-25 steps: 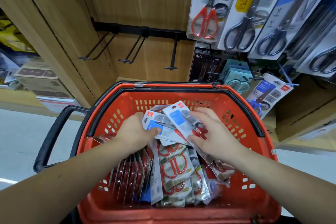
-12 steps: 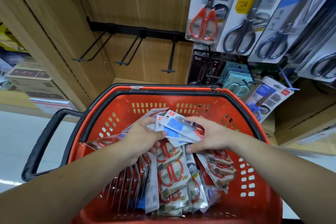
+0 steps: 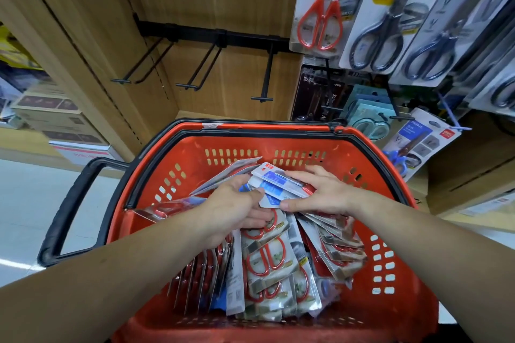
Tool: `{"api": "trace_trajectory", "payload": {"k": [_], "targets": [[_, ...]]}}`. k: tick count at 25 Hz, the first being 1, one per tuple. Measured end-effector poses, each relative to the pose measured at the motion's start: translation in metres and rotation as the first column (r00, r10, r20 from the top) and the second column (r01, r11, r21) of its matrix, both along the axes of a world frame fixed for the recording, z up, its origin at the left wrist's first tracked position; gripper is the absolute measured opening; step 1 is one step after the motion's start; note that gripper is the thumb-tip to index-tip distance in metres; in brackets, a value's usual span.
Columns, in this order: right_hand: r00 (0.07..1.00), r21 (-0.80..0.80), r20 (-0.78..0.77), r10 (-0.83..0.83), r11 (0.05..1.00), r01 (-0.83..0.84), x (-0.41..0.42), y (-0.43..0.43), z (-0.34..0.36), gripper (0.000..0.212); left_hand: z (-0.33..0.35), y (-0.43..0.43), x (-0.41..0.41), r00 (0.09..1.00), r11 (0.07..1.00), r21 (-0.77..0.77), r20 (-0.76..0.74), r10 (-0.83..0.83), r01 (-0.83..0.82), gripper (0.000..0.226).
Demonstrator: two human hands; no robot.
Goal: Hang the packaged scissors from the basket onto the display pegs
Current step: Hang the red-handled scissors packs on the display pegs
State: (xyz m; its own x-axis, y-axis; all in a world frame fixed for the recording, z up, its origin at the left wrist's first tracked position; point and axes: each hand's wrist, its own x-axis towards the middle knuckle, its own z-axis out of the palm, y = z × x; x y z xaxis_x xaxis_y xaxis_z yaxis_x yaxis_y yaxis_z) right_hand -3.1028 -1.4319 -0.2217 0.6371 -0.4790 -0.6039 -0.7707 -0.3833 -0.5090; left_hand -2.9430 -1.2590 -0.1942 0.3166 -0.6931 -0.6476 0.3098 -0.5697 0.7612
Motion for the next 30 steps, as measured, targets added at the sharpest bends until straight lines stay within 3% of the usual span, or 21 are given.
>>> {"api": "trace_trajectory", "payload": {"k": [4,7,10,13,17,19,21,24,26,30], "targets": [[1.0,0.02,-0.022,-0.02,1.0,0.02,-0.001,0.013,0.014,0.083,-0.006,-0.011,-0.008,0.982,0.982,-0.012,0.006,0.187,-0.187,0.039],[0.996,0.046,0.066,-0.058,0.997,0.055,-0.004,0.022,0.022,0.065,-0.001,-0.021,-0.007,0.954,0.954,-0.053,0.038,0.298,-0.296,0.028],[0.958,0.073,0.221,-0.18,0.983,0.168,-0.008,0.025,0.034,0.047,0.013,-0.028,0.0,0.954,0.956,-0.081,0.08,0.289,-0.283,0.021],[0.818,0.344,0.373,-0.438,0.884,0.316,-0.015,0.029,0.053,0.06,0.041,-0.022,0.012,0.978,0.981,-0.139,0.137,0.155,-0.136,0.018],[0.739,0.643,0.415,-0.532,0.746,0.176,-0.012,0.046,0.078,0.047,0.078,-0.007,0.023,0.967,0.951,-0.299,0.207,0.149,-0.083,0.022],[0.662,0.669,0.448,-0.601,0.716,0.199,-0.003,0.062,0.089,0.041,0.091,-0.005,0.022,0.94,0.91,-0.366,0.195,0.28,-0.195,0.023],[0.525,0.687,0.496,-0.692,0.682,0.251,0.006,0.079,0.098,0.039,0.098,-0.001,0.017,0.922,0.861,-0.408,0.101,0.374,-0.304,0.027],[0.36,0.707,0.552,-0.753,0.651,0.276,0.014,0.097,0.111,0.044,0.099,0.016,-0.005,0.966,0.88,-0.449,0.118,0.231,-0.155,0.028],[0.325,0.681,0.6,-0.731,0.68,0.273,0.015,0.104,0.116,0.055,0.097,0.028,-0.017,0.964,0.873,-0.486,0.214,0.157,-0.034,0.031],[0.369,0.623,0.651,-0.663,0.745,0.24,0.019,0.12,0.112,0.063,0.088,0.04,-0.02,0.936,0.849,-0.527,0.285,0.208,-0.028,0.034]]}}
